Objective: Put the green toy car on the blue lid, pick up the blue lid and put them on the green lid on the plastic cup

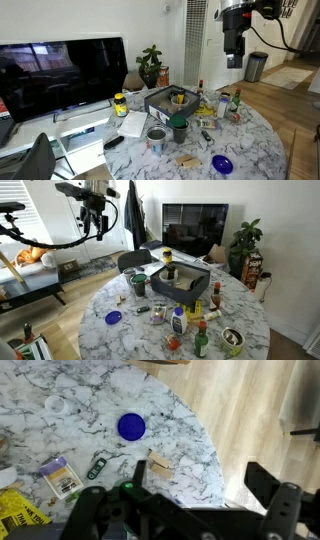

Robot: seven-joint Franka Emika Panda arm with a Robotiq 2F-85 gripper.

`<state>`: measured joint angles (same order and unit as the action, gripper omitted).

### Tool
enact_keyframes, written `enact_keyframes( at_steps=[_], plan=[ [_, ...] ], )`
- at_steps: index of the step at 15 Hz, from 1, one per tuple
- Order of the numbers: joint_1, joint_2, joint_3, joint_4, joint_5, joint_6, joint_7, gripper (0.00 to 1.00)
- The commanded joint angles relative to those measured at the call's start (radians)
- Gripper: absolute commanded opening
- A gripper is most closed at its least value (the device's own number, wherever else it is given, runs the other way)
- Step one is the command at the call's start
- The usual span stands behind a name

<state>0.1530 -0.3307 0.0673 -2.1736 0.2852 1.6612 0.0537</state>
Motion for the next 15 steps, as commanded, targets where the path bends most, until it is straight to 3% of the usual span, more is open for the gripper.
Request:
enact_keyframes(
  at_steps=[1, 6, 10, 13, 15],
  plan=[
    [-0.017, 0.000, 0.015, 0.002, 0.004, -0.004, -0.004, 1.00],
    [-0.021, 0.035, 0.010, -0.001, 0.024, -0.014, 0.012, 1.00],
    [-0.050, 0.139, 0.011, -0.085, 0.062, 0.096, 0.092, 1.00],
    [-0.055, 0.236, 0.022, -0.148, 0.068, 0.285, 0.171, 1.00],
    [-0.052, 0.298, 0.026, -0.188, 0.041, 0.481, 0.206, 1.00]
  ],
)
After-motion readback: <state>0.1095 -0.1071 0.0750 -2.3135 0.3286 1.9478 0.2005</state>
